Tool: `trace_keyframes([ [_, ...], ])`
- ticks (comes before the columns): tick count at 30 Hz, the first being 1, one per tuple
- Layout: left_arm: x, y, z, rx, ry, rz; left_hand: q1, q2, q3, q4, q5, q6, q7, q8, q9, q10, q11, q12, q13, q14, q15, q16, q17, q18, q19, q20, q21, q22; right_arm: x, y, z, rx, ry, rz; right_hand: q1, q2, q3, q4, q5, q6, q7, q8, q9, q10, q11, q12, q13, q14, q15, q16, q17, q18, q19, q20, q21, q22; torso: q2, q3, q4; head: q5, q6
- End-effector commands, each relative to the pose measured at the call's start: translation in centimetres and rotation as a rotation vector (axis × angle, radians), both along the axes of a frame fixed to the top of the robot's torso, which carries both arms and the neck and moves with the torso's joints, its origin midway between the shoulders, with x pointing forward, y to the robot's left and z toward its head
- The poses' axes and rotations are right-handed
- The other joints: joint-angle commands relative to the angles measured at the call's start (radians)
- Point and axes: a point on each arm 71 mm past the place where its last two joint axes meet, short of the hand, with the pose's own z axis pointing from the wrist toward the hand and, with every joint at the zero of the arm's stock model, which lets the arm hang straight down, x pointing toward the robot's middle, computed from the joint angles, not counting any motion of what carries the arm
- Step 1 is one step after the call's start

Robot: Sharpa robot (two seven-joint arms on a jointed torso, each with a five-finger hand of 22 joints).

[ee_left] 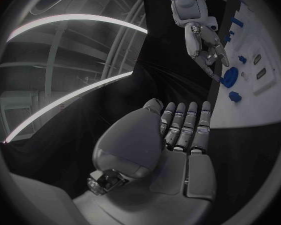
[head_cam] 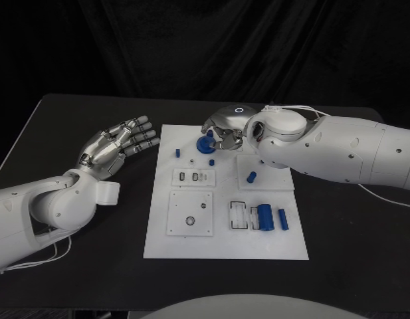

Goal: Assemble the parts on the task board

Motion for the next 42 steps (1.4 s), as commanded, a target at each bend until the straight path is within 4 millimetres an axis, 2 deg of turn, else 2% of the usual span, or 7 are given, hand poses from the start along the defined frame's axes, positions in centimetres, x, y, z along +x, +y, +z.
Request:
trace_keyframes([
  [1,0.0,0.0,0.6,-0.044,-0.065,0.014,0.006,-0.003,0.005,0.003,0.003,-0.001,0.005,-0.004,0.0,-0.001,0.006,0.004,-0.001,0.001,0.005,0.005,0.001,-0.007,-0.003,0.001,-0.003,-0.002,0.1,-0.1,-0.2,-0.014,0.007,-0.019,0.0,-0.005,0.0,0.009,-0.004,-0.013,-0.001,-0.005,-0.008,-0.015,0.0,-0.007,-0.008,-0.009,0.001,-0.004,-0.002,0.005,0.068,0.002,-0.008,0.246,0.0,0.0,0.0003,0.0,-0.001],
  [9,0.0,0.1,0.5,-0.044,-0.064,0.013,0.004,-0.005,0.011,0.003,0.003,0.0,0.006,-0.003,0.0,-0.001,0.005,0.005,-0.001,0.002,0.007,0.008,0.002,-0.009,-0.002,0.001,-0.003,-0.001,0.1,-0.2,-0.2,-0.012,0.005,-0.021,0.001,0.001,0.002,0.011,-0.004,-0.016,0.0,-0.004,-0.014,-0.03,0.0,-0.021,-0.023,-0.011,0.001,-0.007,-0.004,0.005,0.067,0.002,-0.009,0.246,0.0,0.0002,0.0004,-0.002,0.001],
  [17,-0.1,0.3,0.6,-0.042,-0.064,0.017,0.004,-0.005,0.011,0.003,0.003,0.0,0.006,-0.003,0.0,-0.001,0.005,0.005,-0.001,0.002,0.007,0.008,0.002,-0.009,-0.002,0.001,-0.003,-0.001,-0.2,-1.8,0.2,0.025,-0.025,-0.029,-0.002,0.004,0.001,0.016,-0.004,0.041,0.004,0.008,-0.008,-0.022,0.002,-0.021,-0.022,-0.013,0.003,-0.012,-0.009,0.006,0.066,0.002,-0.011,0.245,0.0,0.0001,0.0003,-0.001,0.008],
  [25,-0.3,0.7,0.6,-0.04,-0.063,0.025,0.004,-0.006,0.015,0.003,0.003,0.002,0.006,-0.002,0.0,-0.001,0.005,0.006,-0.001,0.003,0.008,0.01,0.002,-0.01,-0.001,0.0,-0.002,-0.001,-1.3,-6.4,2.2,0.079,-0.078,-0.066,-0.013,0.001,-0.015,0.032,-0.038,0.128,0.013,0.028,-0.02,0.052,0.006,0.025,0.028,0.003,0.005,-0.005,0.006,0.0,0.083,0.005,0.007,0.253,0.0,-0.0001,0.0,0.004,0.004],
  [30,-0.4,0.9,0.7,-0.038,-0.062,0.029,0.003,-0.007,0.018,0.003,0.003,0.004,0.006,-0.002,0.001,-0.001,0.005,0.006,-0.001,0.003,0.009,0.012,0.002,-0.01,-0.001,0.0,-0.002,-0.001,-2.5,-10.6,2.9,0.103,-0.097,-0.12,-0.022,-0.001,-0.037,0.05,-0.104,0.143,0.009,0.02,-0.032,0.083,0.003,0.045,0.048,0.013,0.002,-0.001,0.016,-0.006,0.097,0.003,0.025,0.261,0.0,-0.0001,-0.0001,0.002,0.002],
  [35,-0.3,0.7,0.6,-0.039,-0.061,0.024,0.003,-0.007,0.018,0.003,0.003,0.004,0.006,-0.002,0.001,-0.001,0.005,0.006,-0.001,0.003,0.009,0.012,0.002,-0.01,-0.001,0.0,-0.002,-0.001,-3.0,-13.9,2.6,0.078,-0.075,-0.193,-0.023,0.003,-0.045,0.058,-0.125,0.141,0.006,0.013,-0.038,0.054,0.001,0.02,0.017,0.001,0.001,-0.02,-0.008,-0.002,0.088,0.001,0.014,0.256,0.0,0.0003,0.0003,-0.011,0.001],
  [42,-0.1,0.3,0.5,-0.045,-0.058,0.01,0.002,-0.008,0.02,0.003,0.003,0.003,0.006,-0.002,0.001,-0.001,0.005,0.007,-0.001,0.004,0.009,0.012,0.002,-0.011,-0.001,0.0,-0.002,-0.001,-3.6,-17.0,2.0,0.068,-0.062,-0.265,-0.022,0.002,-0.053,0.064,-0.14,0.139,0.004,0.008,-0.043,0.04,0.0,0.004,-0.001,-0.003,0.0,-0.029,-0.016,-0.001,0.085,0.001,0.009,0.254,0.0,0.0006,0.0001,-0.012,-0.001],
])
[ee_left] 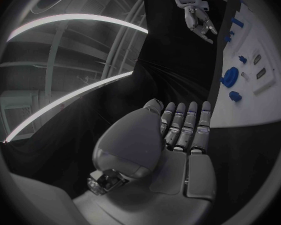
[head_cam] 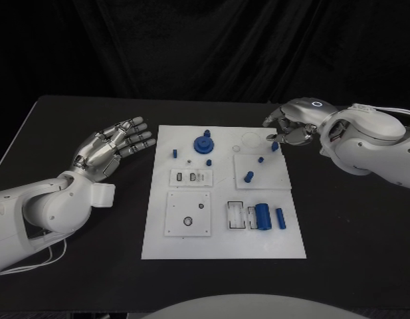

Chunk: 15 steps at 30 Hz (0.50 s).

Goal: Assemble the parts on the task board

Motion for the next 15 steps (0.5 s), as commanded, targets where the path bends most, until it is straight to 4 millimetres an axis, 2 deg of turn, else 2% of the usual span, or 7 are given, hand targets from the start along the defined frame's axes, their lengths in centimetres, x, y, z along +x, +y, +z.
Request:
trace_keyframes([
  [1,0.0,0.0,0.5,-0.041,-0.059,0.008,0.002,-0.008,0.007,-0.001,0.003,0.0,0.003,-0.002,0.001,-0.001,0.005,0.007,-0.001,0.0,0.005,0.004,0.002,-0.011,-0.001,0.0,-0.002,-0.001,-0.2,-0.9,-0.3,0.003,-0.005,-0.047,-0.009,0.001,-0.004,0.005,-0.005,0.002,-0.003,-0.004,-0.002,-0.006,0.0,-0.003,-0.001,-0.005,-0.001,-0.006,-0.002,-0.001,0.085,0.001,-0.003,0.254,0.0,0.0004,0.0001,0.0,-0.002],
  [3,0.0,-0.1,0.5,-0.042,-0.058,0.006,0.002,-0.008,0.007,-0.001,0.003,0.0,0.003,-0.002,0.001,-0.001,0.005,0.007,-0.001,0.0,0.005,0.004,0.002,-0.011,-0.001,0.0,-0.002,-0.001,-0.2,-1.4,-0.6,0.0,-0.001,-0.061,-0.01,0.001,-0.006,0.007,-0.008,0.002,-0.004,-0.005,-0.003,-0.008,-0.001,-0.006,-0.004,-0.005,-0.002,-0.007,-0.003,-0.001,0.084,0.001,-0.004,0.254,0.001,0.0013,0.0013,-0.004,-0.005],
  [7,0.0,-0.1,0.4,-0.043,-0.056,0.003,0.002,-0.008,0.009,-0.001,0.003,-0.002,0.003,-0.002,0.001,-0.001,0.004,0.007,-0.001,0.0,0.006,0.005,0.002,-0.011,0.0,0.0,-0.001,-0.001,-0.2,-2.4,-1.2,-0.004,0.007,-0.084,-0.011,0.0,-0.011,0.011,-0.014,0.004,-0.005,-0.005,-0.005,-0.011,-0.002,-0.01,-0.01,-0.006,-0.002,-0.01,-0.006,-0.001,0.083,0.0,-0.005,0.254,0.0,0.0003,0.0002,-0.001,-0.006],
  [15,0.1,-0.1,0.4,-0.043,-0.054,0.001,0.002,-0.008,0.009,-0.001,0.003,-0.002,0.003,-0.002,0.001,-0.001,0.004,0.007,-0.001,0.0,0.006,0.005,0.002,-0.011,0.0,0.0,-0.001,-0.001,0.0,-3.1,-2.4,-0.016,0.028,-0.1,-0.013,-0.002,-0.018,0.016,-0.024,0.005,-0.006,-0.006,-0.007,-0.017,-0.002,-0.019,-0.019,-0.008,-0.003,-0.016,-0.012,0.0,0.082,-0.001,-0.007,0.253,0.0,0.0,0.0014,-0.001,-0.007],
])
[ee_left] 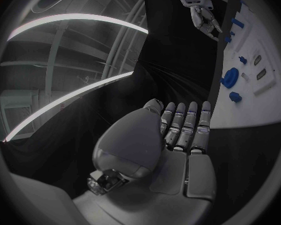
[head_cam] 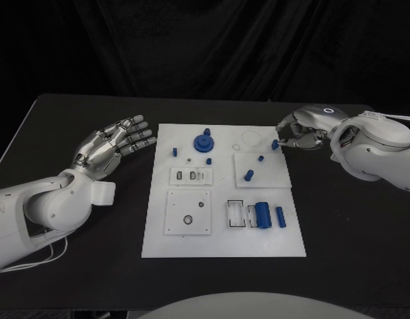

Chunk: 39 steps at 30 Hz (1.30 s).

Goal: Assemble the parts on the task board

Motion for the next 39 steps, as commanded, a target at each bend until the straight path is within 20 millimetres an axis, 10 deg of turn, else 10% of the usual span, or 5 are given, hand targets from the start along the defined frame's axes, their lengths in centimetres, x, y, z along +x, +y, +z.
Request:
trace_keyframes([
  [1,0.0,0.0,0.4,-0.039,-0.052,0.006,0.002,-0.008,0.006,0.002,0.003,-0.002,0.003,-0.002,0.001,-0.001,0.004,0.007,-0.001,0.0,0.006,0.005,0.001,-0.011,0.0,0.0,-0.001,-0.001,0.1,-0.2,-0.4,-0.003,-0.003,-0.019,-0.009,0.0,-0.007,0.004,-0.006,0.0,-0.003,-0.007,-0.003,-0.009,0.001,-0.009,-0.004,-0.006,0.0,-0.006,-0.004,0.001,0.08,-0.001,-0.006,0.252,0.0,-0.0005,0.0004,0.001,-0.001],
  [39,0.2,0.0,0.2,-0.043,-0.039,-0.013,-0.001,-0.01,0.019,0.002,0.0,-0.002,0.004,-0.002,0.001,-0.003,0.004,0.008,-0.001,-0.003,0.006,0.008,0.0,-0.014,0.0,-0.001,-0.001,-0.001,1.1,0.2,-2.1,-0.033,0.039,-0.018,0.061,-0.015,-0.025,-0.017,0.007,0.025,-0.005,0.004,-0.01,-0.009,-0.001,-0.024,-0.017,-0.018,-0.002,-0.039,-0.034,0.005,0.07,-0.004,-0.02,0.247,0.0,-0.0004,0.0001,0.004,-0.017],
])
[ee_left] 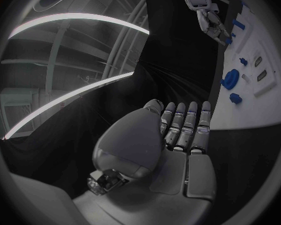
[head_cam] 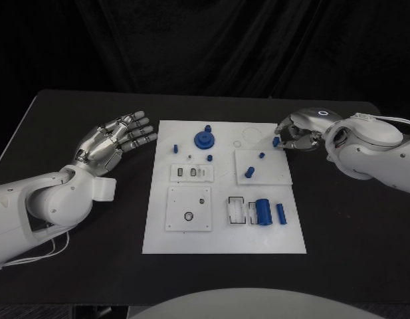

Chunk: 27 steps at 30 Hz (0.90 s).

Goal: Assemble the parts on the task board

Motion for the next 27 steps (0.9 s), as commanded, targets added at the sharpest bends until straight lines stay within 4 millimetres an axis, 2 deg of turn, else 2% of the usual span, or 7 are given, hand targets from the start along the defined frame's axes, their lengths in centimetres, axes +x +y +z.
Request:
trace_keyframes([
  [1,-0.04,-0.08,0.29,-0.033,-0.037,0.0,-0.001,-0.01,0.005,0.002,0.0,-0.002,0.004,-0.002,0.001,-0.003,0.004,0.004,-0.001,-0.003,0.006,0.004,0.001,-0.014,0.0,-0.001,-0.001,-0.001,0.02,-0.06,-0.16,-0.006,0.001,-0.004,0.014,0.002,-0.001,-0.008,0.007,0.012,0.0,0.006,0.002,0.002,0.003,0.0,0.0,-0.008,0.0,-0.006,-0.002,0.005,0.07,-0.004,-0.007,0.246,0.0,0.0,0.0001,0.001,-0.002],
  [13,0.03,-0.12,0.2,-0.036,-0.033,-0.007,-0.004,-0.015,0.009,0.002,-0.003,-0.003,0.006,-0.003,0.001,-0.003,0.004,0.004,-0.001,-0.005,0.007,0.005,0.0,-0.014,-0.001,-0.001,-0.001,-0.002,0.38,0.09,-0.26,-0.01,0.0,-0.006,0.022,0.003,-0.003,-0.008,0.007,0.034,0.0,0.016,0.009,0.008,0.003,0.003,0.005,-0.007,0.0,-0.009,-0.003,0.005,0.069,-0.004,-0.008,0.246,0.0,0.0001,0.0,0.001,-0.01],
  [27,0.05,-0.18,0.09,-0.042,-0.028,-0.021,-0.006,-0.019,0.011,0.002,-0.005,-0.005,0.006,-0.003,0.0,-0.004,0.004,0.005,-0.001,-0.007,0.007,0.006,0.0,-0.015,-0.001,-0.001,-0.001,-0.002,0.67,0.41,-1.06,-0.006,-0.003,0.004,0.03,0.005,-0.011,-0.004,-0.005,0.065,-0.001,0.029,0.021,0.008,0.002,0.004,0.005,-0.008,0.0,-0.014,-0.007,0.006,0.068,-0.004,-0.011,0.245,0.0,0.0,0.0002,0.005,-0.013],
])
